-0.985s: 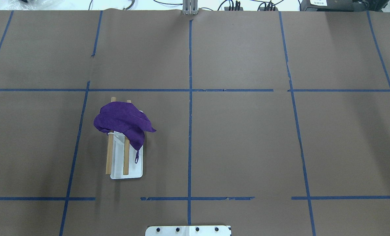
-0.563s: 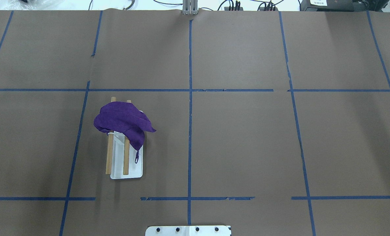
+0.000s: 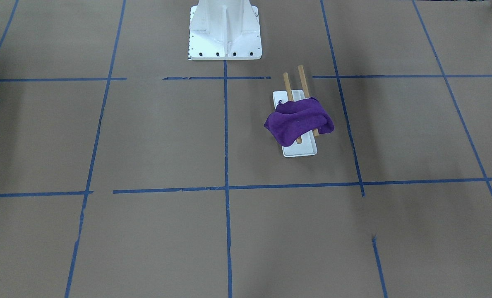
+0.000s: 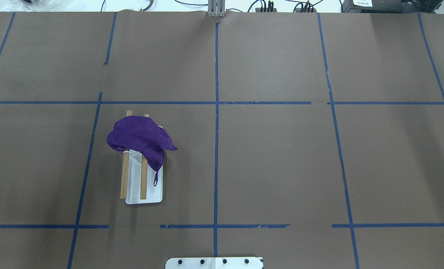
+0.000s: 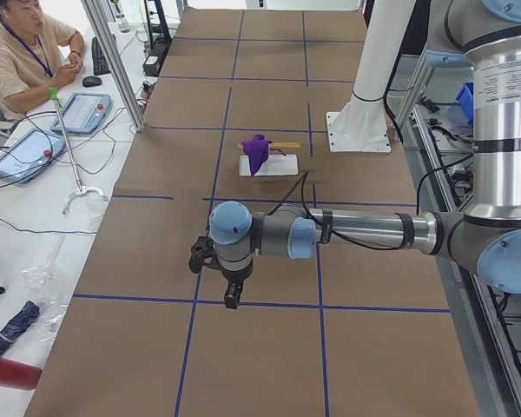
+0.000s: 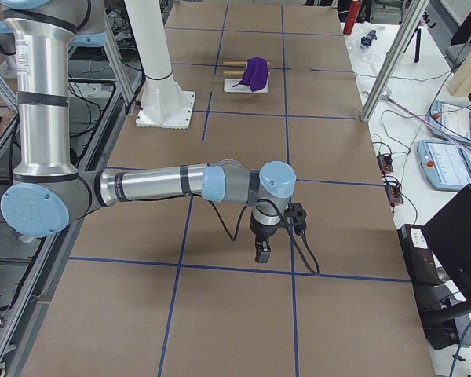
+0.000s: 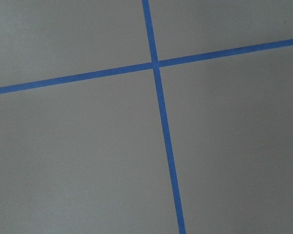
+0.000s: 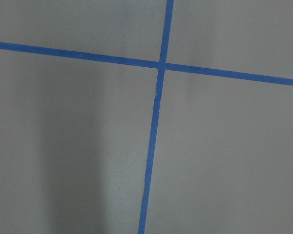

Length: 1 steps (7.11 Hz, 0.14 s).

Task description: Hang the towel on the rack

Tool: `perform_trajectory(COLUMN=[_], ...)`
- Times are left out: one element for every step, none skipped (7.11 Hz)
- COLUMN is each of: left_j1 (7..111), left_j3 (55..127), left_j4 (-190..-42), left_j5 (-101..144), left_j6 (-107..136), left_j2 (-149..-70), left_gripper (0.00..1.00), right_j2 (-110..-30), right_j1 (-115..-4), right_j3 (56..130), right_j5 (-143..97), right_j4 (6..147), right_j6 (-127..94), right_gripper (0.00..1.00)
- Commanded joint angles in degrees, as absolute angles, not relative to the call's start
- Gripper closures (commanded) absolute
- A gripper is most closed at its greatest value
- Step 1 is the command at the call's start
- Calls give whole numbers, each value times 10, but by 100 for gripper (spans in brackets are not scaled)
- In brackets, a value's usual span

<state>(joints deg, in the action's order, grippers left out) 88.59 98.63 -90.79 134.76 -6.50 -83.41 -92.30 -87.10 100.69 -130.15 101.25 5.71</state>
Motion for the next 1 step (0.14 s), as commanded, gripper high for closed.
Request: perform_trajectory(left_j1=[886], left_j3=[987], left_j4=[-908], left_j5=[1347], left_j6=[-65], left_j2=[-834], left_gripper=[0], right_j2=[-924], right_j1=[-871], right_j3=[1007], right_j5=[-1302], right_j4=[1013], right_j6=[57], right_gripper=[0])
